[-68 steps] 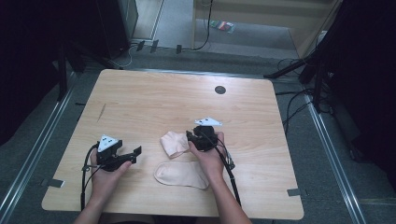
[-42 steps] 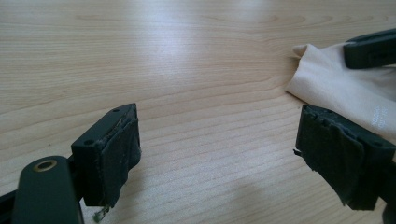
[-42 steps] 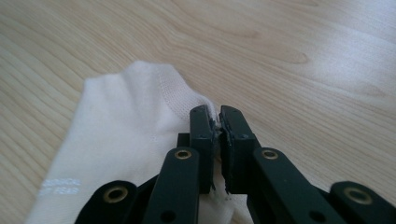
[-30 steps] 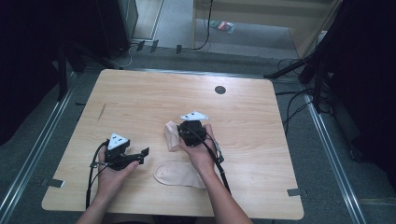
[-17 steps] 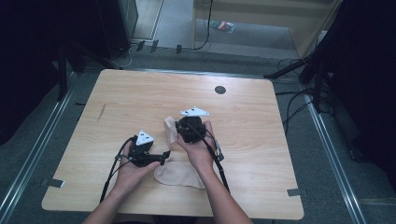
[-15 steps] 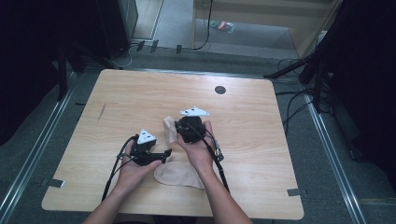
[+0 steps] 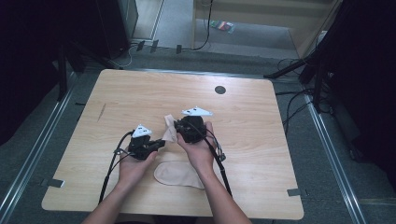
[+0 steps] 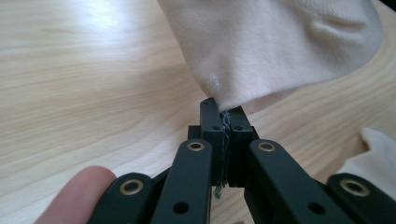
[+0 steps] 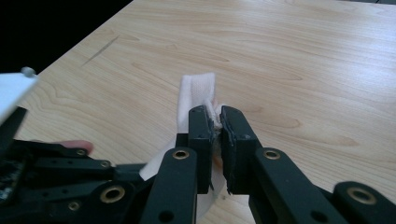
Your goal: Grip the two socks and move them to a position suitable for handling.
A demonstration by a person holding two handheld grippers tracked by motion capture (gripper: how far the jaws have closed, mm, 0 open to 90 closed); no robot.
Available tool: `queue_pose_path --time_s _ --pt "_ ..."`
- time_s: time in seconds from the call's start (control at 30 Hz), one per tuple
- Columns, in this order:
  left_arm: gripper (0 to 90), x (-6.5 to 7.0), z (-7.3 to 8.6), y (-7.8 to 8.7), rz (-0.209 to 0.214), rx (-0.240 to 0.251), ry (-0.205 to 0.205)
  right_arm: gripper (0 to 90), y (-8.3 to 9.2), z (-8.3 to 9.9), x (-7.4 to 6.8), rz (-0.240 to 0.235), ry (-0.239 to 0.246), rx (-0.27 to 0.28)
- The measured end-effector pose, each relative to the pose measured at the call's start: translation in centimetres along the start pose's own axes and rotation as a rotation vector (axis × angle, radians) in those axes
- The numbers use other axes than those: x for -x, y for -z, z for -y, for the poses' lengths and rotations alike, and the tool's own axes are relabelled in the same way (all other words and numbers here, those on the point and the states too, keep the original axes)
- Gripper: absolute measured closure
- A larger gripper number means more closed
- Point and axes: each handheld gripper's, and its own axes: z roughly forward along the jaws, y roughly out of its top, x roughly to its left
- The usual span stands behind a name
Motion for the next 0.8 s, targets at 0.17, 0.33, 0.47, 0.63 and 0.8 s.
queue_pose_path --time_s 0.17,0.33,0.47,0.63,0.8 --pt "90.0 -0.1 -0.1 1.1 -0.131 0.025 -0.053 84.1 0.1 0.0 -0.1 0.0 0.008 0.008" --pt "90.0 0.4 0.0 1.6 -0.262 0.014 -0.134 84.8 -0.2 0.2 -0.5 -0.007 0.01 0.008" --pt "90.0 0.4 0.2 1.9 -0.34 0.01 -0.194 87.7 -0.4 0.3 -0.7 -0.013 0.007 0.007" --pt "87.0 0.5 0.3 2.5 -0.306 0.071 -0.183 88.8 -0.3 0.3 -0.8 -0.02 0.028 0.022" --pt "66.7 0.0 0.5 2.2 -0.182 0.061 -0.15 89.2 0.3 0.3 0.4 0.007 0.025 0.031"
